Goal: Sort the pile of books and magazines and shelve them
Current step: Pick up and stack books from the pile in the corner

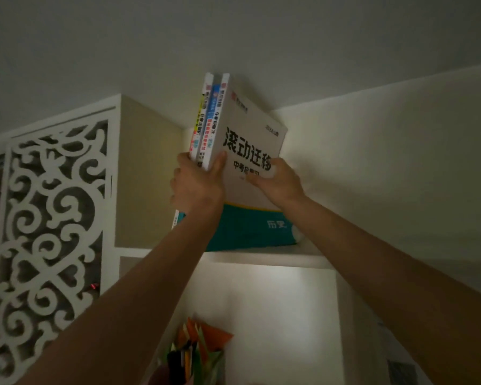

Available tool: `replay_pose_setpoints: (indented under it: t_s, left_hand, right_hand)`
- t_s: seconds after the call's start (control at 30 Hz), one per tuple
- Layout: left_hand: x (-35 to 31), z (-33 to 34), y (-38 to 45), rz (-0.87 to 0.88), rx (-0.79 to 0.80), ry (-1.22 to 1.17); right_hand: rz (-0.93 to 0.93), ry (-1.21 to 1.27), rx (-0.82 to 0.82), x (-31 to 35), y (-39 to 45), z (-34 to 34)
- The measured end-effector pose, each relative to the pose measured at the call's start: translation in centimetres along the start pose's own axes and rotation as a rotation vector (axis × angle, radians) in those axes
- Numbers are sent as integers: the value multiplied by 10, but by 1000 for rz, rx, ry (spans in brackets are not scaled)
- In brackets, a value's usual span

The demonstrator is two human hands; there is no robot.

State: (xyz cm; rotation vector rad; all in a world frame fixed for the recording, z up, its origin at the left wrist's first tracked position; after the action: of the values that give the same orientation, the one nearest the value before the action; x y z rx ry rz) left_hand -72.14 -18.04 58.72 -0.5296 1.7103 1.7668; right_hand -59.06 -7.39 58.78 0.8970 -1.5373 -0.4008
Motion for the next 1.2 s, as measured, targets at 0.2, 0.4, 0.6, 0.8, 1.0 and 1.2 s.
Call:
replay_pose_setpoints:
  t_s: [0.2,0.4,0.6,0.8,1.0,1.2]
  left_hand:
    - [24,-23,4,168,445,-279]
    - [35,-37,1,486,396,-307]
    - [85,-52,40,386,322,-193]
    - [102,-59,55,415,113,116]
    - [135,-83,50,703,486,71]
    - [169,-86,64,913,511,491]
  right_hand:
    - [181,342,444,35,-19,44]
    - [129,486,431,25,-5,74]
    - [68,563,504,29,17,135]
    - [-10,489,582,23,32,186]
    - [-17,240,601,26,6,174]
    - [-241,32,740,16,-22,203]
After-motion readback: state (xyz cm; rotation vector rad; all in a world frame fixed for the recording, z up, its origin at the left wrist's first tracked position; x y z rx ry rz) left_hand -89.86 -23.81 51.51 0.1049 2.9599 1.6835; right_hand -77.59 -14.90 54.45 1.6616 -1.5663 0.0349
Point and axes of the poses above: each hand's wrist, its own y-axis towards the middle knuckle, its own z-axis out of the palm, x = y × z, the point moved 5 cm from there along y, towards the middle knuckle, and after that the axes turned 6 degrees about y, right-handed, at the moved point
